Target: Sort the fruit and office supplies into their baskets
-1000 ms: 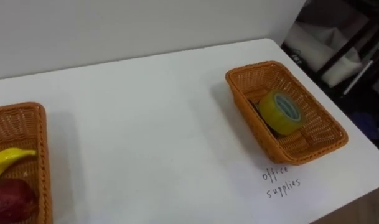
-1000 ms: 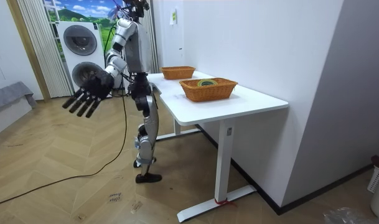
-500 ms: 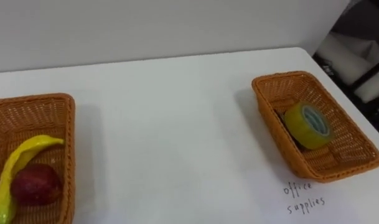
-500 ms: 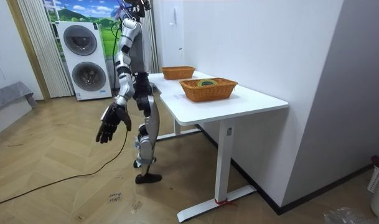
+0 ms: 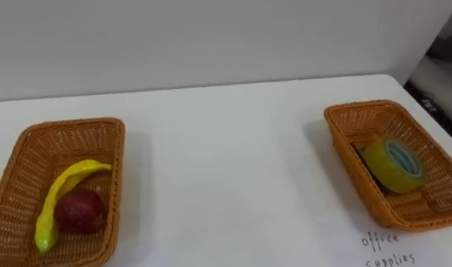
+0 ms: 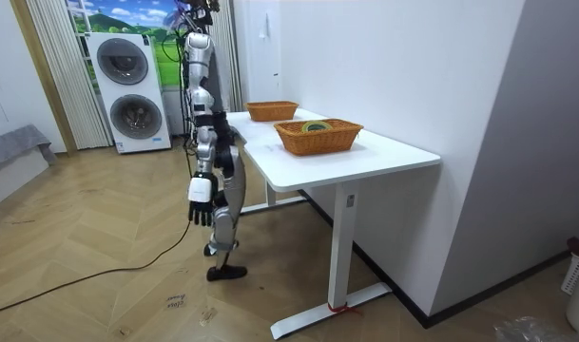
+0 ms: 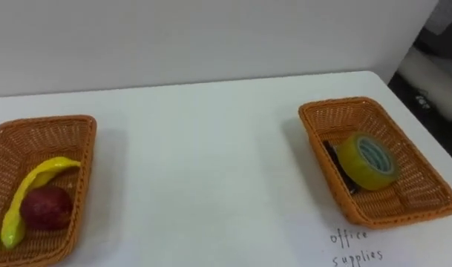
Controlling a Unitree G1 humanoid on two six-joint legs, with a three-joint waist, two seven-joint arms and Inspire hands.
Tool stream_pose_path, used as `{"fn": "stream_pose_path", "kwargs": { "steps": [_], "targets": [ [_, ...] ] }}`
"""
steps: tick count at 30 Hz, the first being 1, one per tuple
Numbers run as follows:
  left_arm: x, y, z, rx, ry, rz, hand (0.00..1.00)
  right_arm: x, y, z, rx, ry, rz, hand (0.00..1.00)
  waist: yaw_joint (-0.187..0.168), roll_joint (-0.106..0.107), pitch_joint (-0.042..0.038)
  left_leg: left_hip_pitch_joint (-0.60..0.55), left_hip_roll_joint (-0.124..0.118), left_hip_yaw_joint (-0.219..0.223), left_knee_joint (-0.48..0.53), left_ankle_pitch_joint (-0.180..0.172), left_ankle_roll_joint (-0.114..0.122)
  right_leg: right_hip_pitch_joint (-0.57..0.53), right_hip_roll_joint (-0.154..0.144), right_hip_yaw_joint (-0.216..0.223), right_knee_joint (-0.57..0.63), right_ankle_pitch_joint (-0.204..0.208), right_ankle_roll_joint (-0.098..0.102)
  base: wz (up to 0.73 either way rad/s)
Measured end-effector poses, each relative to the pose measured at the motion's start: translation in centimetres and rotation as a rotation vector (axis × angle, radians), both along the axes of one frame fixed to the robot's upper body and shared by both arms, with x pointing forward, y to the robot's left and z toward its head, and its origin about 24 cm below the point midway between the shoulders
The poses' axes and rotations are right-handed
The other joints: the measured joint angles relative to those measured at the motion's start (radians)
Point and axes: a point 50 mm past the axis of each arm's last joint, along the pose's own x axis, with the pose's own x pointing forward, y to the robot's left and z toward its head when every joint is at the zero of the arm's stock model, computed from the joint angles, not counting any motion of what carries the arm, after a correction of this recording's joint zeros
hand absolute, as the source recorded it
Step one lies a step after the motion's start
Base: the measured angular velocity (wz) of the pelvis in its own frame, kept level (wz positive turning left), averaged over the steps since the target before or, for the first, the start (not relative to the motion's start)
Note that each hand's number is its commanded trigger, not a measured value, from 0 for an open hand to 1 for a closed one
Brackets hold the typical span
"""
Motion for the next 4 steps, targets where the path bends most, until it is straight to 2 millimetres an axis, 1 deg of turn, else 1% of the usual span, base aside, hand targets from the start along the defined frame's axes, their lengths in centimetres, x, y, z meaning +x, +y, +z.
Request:
{"fn": "stream_pose_path", "kwargs": {
  "steps": [2, 3, 4],
  "targets": [
    [-0.3, -0.5, -0.1, -0.017, 0.028, -0.022, 0.00, 1.6, -0.2, -0.1, 0.003, -0.025, 0.103, 0.00, 0.020, 0.014, -0.0013, 0.001, -0.001, 0.000, 0.000, -0.003, -0.002, 0.000, 0.003, 0.000, 0.001, 0.000, 0.000, 0.00],
    [-0.4, -0.6, -0.2, -0.021, 0.036, -0.027, 0.00, 2.0, -0.2, -0.1, 0.002, -0.032, 0.115, 0.00, 0.023, 0.018, -0.0013, 0.001, 0.000, 0.000, 0.000, -0.004, -0.003, 0.000, 0.004, 0.000, 0.001, 0.000, 0.000, 0.00],
    [-0.3, -1.1, -0.3, -0.030, 0.039, -0.040, 0.00, 2.6, -0.3, -0.2, -0.001, -0.048, 0.136, 0.00, 0.026, 0.026, -0.0002, 0.000, -0.001, -0.004, -0.002, -0.004, -0.003, 0.000, 0.004, -0.004, 0.000, 0.000, 0.000, 0.04]
  ]
}}
